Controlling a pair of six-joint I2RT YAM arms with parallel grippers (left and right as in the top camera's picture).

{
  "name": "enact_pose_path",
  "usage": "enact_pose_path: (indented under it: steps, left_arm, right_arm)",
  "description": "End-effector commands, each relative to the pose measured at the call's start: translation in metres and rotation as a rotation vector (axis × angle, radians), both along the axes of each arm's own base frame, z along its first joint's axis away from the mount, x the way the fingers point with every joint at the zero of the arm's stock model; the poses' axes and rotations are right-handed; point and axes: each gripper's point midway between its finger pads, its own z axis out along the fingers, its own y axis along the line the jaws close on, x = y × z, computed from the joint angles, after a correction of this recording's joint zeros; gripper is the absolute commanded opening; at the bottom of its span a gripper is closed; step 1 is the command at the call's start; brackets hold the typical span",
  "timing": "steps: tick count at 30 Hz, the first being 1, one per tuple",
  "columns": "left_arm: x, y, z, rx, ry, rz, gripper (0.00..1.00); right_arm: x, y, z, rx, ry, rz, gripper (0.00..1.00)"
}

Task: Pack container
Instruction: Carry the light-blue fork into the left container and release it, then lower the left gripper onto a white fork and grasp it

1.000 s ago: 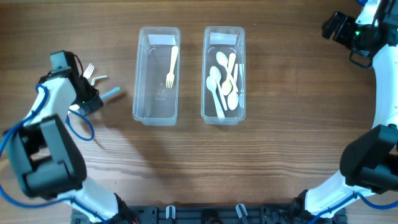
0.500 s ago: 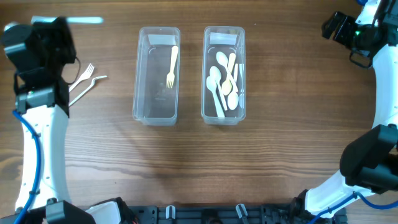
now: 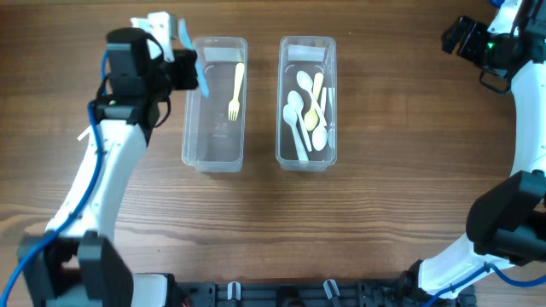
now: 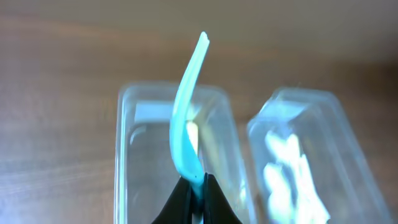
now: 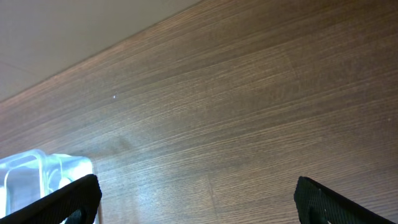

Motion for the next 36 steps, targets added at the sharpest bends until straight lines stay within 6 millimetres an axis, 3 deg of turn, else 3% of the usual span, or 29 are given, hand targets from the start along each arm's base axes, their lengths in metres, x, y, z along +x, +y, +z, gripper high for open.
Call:
enact_pose_path:
  steps: [1, 3, 4, 6, 8, 10, 12, 14, 16, 17, 22, 25, 29, 31, 36]
  left_arm:
    - [-0.003, -0.001, -0.029, 0.058, 0.063, -0.051, 0.21]
    - [-0.006, -0.001, -0.036, 0.059, 0.091, -0.051, 0.67]
    - [-0.006, -0.001, -0.035, 0.058, 0.090, -0.051, 0.82]
    - [-0.005, -0.001, -0.034, 0.058, 0.082, -0.051, 0.92]
    - [-0.004, -0.001, -0.030, 0.060, 0.071, -0.050, 0.92]
    - [-0.002, 0.014, -0.022, 0.098, 0.050, 0.008, 0.91]
    - [-0.001, 0.043, -0.008, 0.166, 0.016, 0.120, 0.86]
    - [-0.005, 0.086, 0.008, 0.275, -0.011, 0.276, 0.82]
    - [-0.015, 0.114, 0.011, 0.419, 0.004, 0.322, 0.82]
    - [-0.023, 0.128, 0.006, 0.509, 0.042, 0.326, 0.85]
    - [-0.051, 0.153, -0.032, 0.690, 0.229, 0.213, 0.95]
    - [-0.059, 0.173, -0.047, 0.733, 0.295, 0.188, 0.93]
    - [-0.067, 0.205, -0.064, 0.743, 0.367, 0.217, 0.81]
    - [-0.071, 0.218, -0.075, 0.728, 0.405, 0.236, 0.82]
    - [-0.069, 0.215, -0.116, 0.626, 0.467, 0.173, 0.82]
  right_arm:
    - [0.000, -0.002, 0.006, -0.019, -0.013, 0.002, 1.00]
    - [0.000, -0.002, 0.006, -0.019, -0.013, 0.002, 1.00]
    - [0.000, -0.002, 0.006, -0.019, -0.013, 0.002, 1.00]
    - [0.000, -0.002, 0.006, -0.019, -0.013, 0.002, 1.00]
    - [0.000, -0.002, 0.006, -0.019, -0.013, 0.002, 1.00]
    - [0.000, -0.002, 0.006, -0.019, -0.013, 0.002, 1.00]
    - [0.000, -0.002, 0.006, -0.019, -0.013, 0.002, 1.00]
    - [0.000, -0.002, 0.006, -0.019, -0.013, 0.002, 1.00]
    - [0.000, -0.002, 0.006, -0.019, -0.013, 0.002, 1.00]
    - [0.000, -0.002, 0.006, -0.019, -0.013, 0.002, 1.00]
    - [0.000, -0.002, 0.006, -0.019, -0.013, 0.002, 1.00]
    - [0.000, -0.002, 0.006, -0.019, -0.013, 0.002, 1.00]
    - [0.000, -0.002, 0.006, -0.019, -0.013, 0.002, 1.00]
    - [0.000, -0.002, 0.006, -0.019, -0.013, 0.002, 1.00]
    - [0.000, -0.002, 0.006, -0.019, -0.013, 0.002, 1.00]
